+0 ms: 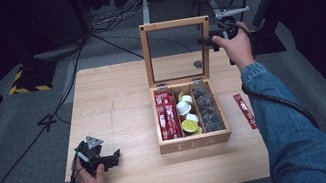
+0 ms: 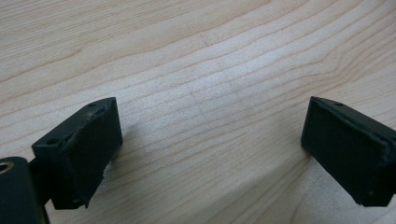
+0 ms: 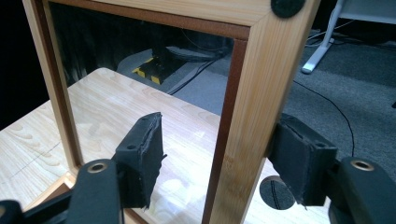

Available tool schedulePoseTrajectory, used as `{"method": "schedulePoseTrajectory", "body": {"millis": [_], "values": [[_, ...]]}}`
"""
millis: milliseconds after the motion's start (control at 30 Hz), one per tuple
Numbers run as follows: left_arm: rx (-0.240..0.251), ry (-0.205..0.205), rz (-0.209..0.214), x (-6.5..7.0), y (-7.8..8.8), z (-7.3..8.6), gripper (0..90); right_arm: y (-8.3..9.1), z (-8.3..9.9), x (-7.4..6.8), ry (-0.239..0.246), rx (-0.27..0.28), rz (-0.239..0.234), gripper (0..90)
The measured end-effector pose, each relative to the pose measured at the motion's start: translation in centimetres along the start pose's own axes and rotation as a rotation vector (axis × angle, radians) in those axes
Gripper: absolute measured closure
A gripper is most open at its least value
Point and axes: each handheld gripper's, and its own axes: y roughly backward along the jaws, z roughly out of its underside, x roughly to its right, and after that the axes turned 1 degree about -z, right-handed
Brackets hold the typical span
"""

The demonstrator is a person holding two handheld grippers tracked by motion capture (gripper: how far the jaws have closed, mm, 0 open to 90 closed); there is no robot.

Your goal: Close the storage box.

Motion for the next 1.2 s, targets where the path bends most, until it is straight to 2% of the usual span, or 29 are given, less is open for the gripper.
{"method": "schedulePoseTrajectory", "body": {"millis": [367,667,867,933,1200], "values": [[-0.004,0.001,0.003,0.0,0.0,0.0,5.0,2.4,0.7,-1.4,0.026,0.024,-0.023,38.7],[-0.004,0.002,0.003,0.0,0.0,0.0,5.0,5.2,1.7,-3.4,0.099,0.021,-0.037,40.4],[-0.004,0.002,0.003,0.0,0.0,0.0,5.0,7.3,2.4,-4.5,0.092,0.044,-0.076,45.1],[-0.004,0.002,0.003,0.0,0.0,0.0,5.0,7.8,2.5,-4.8,0.097,0.011,-0.096,44.2],[-0.004,0.005,0.004,0.0,0.0,0.0,5.0,9.9,3.1,-6.4,0.154,-0.007,-0.072,44.7]]}}
